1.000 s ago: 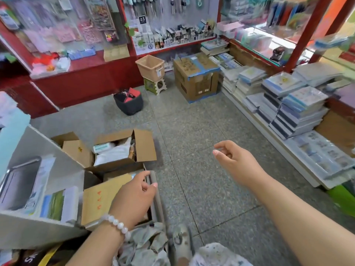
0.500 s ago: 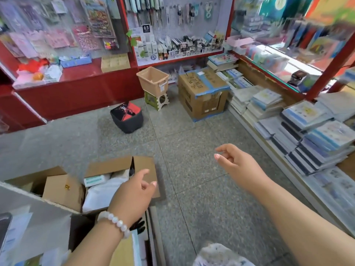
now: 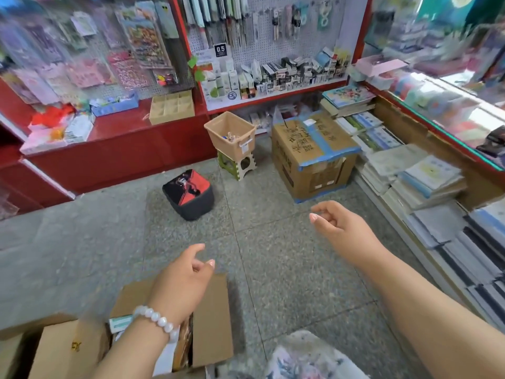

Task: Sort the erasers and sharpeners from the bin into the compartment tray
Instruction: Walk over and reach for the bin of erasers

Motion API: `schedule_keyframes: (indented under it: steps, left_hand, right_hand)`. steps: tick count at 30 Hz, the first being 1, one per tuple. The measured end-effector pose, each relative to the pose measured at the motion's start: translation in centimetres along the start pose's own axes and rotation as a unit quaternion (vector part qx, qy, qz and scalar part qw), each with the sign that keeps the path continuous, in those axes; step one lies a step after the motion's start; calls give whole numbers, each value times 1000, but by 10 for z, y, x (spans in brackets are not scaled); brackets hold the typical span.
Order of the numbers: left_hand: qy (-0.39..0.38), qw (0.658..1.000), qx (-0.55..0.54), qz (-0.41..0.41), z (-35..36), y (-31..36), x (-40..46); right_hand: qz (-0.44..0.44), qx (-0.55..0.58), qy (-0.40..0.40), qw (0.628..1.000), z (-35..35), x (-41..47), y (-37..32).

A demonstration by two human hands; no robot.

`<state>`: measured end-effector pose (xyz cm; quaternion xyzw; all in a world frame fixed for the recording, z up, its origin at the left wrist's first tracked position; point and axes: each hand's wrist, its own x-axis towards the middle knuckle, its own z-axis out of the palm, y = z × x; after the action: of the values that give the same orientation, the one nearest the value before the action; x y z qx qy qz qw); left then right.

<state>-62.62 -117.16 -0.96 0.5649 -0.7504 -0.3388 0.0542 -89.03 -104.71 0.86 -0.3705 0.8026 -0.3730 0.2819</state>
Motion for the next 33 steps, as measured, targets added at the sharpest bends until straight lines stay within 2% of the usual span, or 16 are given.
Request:
schedule_keyframes:
  steps: [12,20,33]
  left_hand:
    - [8,1000,-1,8,-39,48,215]
    - [3,1000,-1,24,-94,78,381]
    - [16,1000,13,-7,-139,121,597]
  right_hand:
    - [-13,-10,-25,1000,17,223,-44]
    - [-23,-22,-16,999,41,385,-109]
    - [-43,-31,-60,997,69,624,-161]
